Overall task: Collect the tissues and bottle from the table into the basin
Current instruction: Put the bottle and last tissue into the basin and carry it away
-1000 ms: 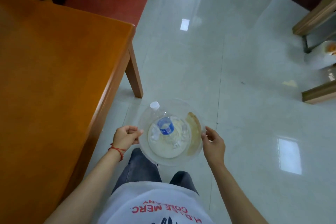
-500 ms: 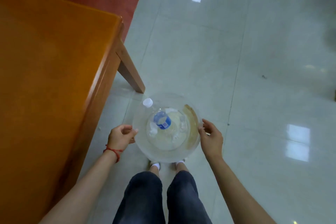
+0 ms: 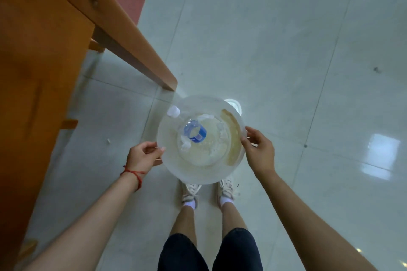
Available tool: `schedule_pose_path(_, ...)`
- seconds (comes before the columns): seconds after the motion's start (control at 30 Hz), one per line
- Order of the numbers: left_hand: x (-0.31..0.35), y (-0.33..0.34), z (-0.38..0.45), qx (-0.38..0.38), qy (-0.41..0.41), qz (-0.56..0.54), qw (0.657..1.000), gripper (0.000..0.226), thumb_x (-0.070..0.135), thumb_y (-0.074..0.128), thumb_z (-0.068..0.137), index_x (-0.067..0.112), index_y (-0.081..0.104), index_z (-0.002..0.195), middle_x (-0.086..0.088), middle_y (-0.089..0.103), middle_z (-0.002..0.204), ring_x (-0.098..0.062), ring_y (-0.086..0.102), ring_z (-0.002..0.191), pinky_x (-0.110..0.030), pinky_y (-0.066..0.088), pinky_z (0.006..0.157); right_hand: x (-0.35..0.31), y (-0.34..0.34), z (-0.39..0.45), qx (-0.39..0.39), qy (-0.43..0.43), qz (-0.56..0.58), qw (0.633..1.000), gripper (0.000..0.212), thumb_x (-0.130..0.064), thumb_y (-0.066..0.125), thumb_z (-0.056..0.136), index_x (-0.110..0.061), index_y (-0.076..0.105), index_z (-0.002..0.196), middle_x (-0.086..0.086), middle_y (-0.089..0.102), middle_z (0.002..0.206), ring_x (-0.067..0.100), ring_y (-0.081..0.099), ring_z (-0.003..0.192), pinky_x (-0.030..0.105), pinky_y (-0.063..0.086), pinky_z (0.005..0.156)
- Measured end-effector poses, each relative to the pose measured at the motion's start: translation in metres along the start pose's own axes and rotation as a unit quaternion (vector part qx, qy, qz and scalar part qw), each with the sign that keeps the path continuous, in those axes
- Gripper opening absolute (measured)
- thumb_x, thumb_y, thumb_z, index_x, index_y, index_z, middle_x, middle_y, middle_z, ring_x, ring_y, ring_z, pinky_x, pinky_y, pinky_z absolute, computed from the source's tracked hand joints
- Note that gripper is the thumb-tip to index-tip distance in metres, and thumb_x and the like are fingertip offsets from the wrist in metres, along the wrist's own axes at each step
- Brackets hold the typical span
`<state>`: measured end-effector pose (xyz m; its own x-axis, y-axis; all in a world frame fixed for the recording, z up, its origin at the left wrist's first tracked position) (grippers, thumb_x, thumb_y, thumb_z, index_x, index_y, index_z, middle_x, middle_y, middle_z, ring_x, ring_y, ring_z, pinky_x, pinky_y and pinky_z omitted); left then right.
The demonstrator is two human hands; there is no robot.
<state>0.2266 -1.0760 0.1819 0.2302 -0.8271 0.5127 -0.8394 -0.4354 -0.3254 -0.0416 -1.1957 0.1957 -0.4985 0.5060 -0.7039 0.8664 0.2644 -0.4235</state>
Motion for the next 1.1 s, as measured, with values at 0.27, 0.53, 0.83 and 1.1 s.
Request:
schedule_pose_path(0.27, -0.038, 0.023, 0.101, 0.018, -0.037, 0.001, 0.999, 0.037, -0.007, 0.061, 0.081, -0.015, 0.051, 0.116, -0.007, 0.056, 0.074, -0.026, 0.056, 0.077, -0.012, 0.052, 0.049, 0.056, 0.059, 0.075, -0.023, 0.040, 0.001, 0.999, 0.032, -0.008, 0.062, 0.083, -0.011, 0.063, 0.114, 0.004, 0.067, 0.097, 0.015, 0.061, 0.086, 0.019, 0.045, 0.077)
schedule_pose_path(0.53, -0.064, 0.032, 0.175, 0.011, -0.046, 0.007, 0.999, 0.035, -0.009, 0.057, 0.082, -0.011, 0.053, 0.117, -0.018, 0.057, 0.099, -0.030, 0.056, 0.091, -0.015, 0.054, 0.054, 0.096, 0.103, 0.121, -0.033, 0.062, 0.010, 0.997, 0.035, -0.005, 0.065, 0.079, -0.013, 0.063, 0.113, 0.005, 0.068, 0.095, 0.016, 0.063, 0.084, 0.026, 0.049, 0.081)
schedule_pose_path(0.83, -0.070, 0.041, 0.212, 0.003, -0.038, 0.031, 0.999, 0.036, -0.009, 0.054, 0.084, -0.008, 0.053, 0.121, -0.016, 0.058, 0.103, -0.028, 0.055, 0.094, -0.038, 0.052, 0.082, 0.122, 0.132, 0.151, -0.040, 0.085, 0.023, 0.995, 0.037, -0.003, 0.064, 0.079, -0.013, 0.062, 0.115, 0.006, 0.068, 0.097, 0.015, 0.064, 0.084, 0.026, 0.052, 0.084)
schedule_pose_path(1.1, -0.077, 0.047, 0.213, 0.029, -0.038, 0.024, 0.999, 0.040, -0.007, 0.054, 0.085, -0.005, 0.051, 0.125, -0.015, 0.059, 0.108, -0.028, 0.056, 0.095, -0.040, 0.047, 0.086, 0.133, 0.132, 0.155, -0.058, 0.049, -0.031, 0.997, 0.040, -0.013, 0.068, 0.079, -0.019, 0.060, 0.118, -0.002, 0.066, 0.098, -0.002, 0.060, 0.075, 0.008, 0.046, 0.070)
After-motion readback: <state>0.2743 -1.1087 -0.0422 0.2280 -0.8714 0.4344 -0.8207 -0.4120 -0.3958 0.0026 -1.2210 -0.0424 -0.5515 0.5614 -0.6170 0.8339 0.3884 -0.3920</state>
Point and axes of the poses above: each hand's wrist, its own z-axis towards the middle knuckle, its own y-axis out of the palm, x = y × z, the point moved 4 cm from there along z, towards the middle knuckle
